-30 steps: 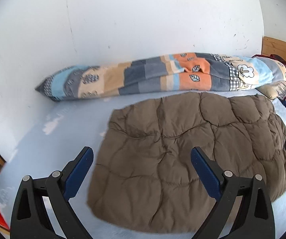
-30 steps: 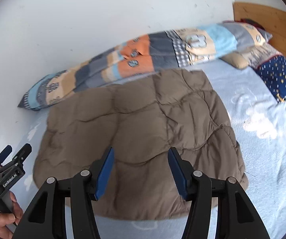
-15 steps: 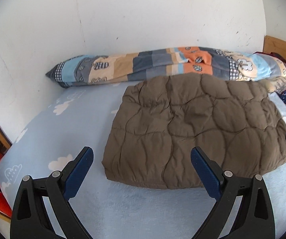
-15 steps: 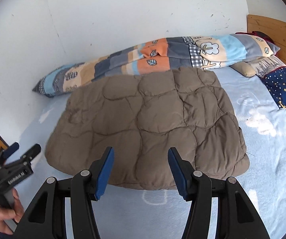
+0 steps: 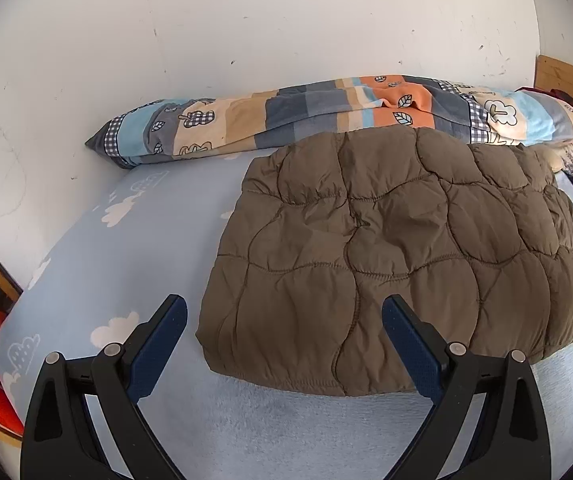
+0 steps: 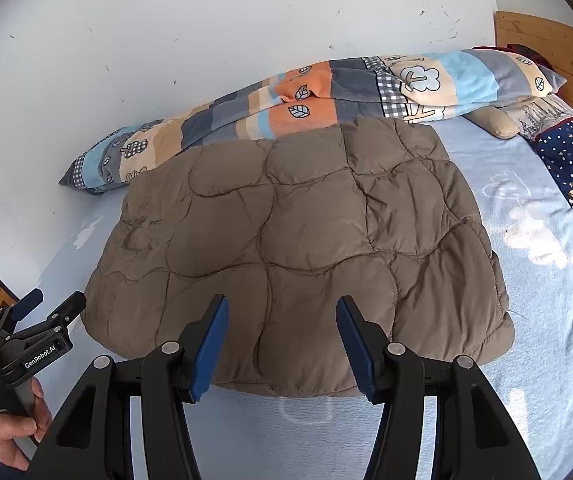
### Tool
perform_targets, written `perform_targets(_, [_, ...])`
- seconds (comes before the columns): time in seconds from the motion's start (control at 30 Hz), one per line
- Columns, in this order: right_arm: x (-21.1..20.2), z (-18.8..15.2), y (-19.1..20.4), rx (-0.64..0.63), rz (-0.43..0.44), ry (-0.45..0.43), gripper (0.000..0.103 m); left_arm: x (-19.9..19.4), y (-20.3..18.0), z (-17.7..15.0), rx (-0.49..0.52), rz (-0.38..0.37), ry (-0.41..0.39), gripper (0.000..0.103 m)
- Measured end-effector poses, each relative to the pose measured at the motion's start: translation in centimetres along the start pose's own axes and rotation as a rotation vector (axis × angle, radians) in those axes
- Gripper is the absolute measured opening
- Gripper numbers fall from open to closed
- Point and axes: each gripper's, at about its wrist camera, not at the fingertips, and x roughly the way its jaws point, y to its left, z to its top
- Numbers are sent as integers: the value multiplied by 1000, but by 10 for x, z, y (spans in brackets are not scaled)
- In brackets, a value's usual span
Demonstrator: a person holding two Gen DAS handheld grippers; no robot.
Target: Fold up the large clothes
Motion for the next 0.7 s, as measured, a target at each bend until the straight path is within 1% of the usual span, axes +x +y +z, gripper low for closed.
perform_targets(0.53, [-1,6,-23,65,-8,-4,59,2,1,0,7,5,0,98])
perform_targets(0.7, [-3,12,-34,75,-33,-24,59,5,4,2,8,4,2,98])
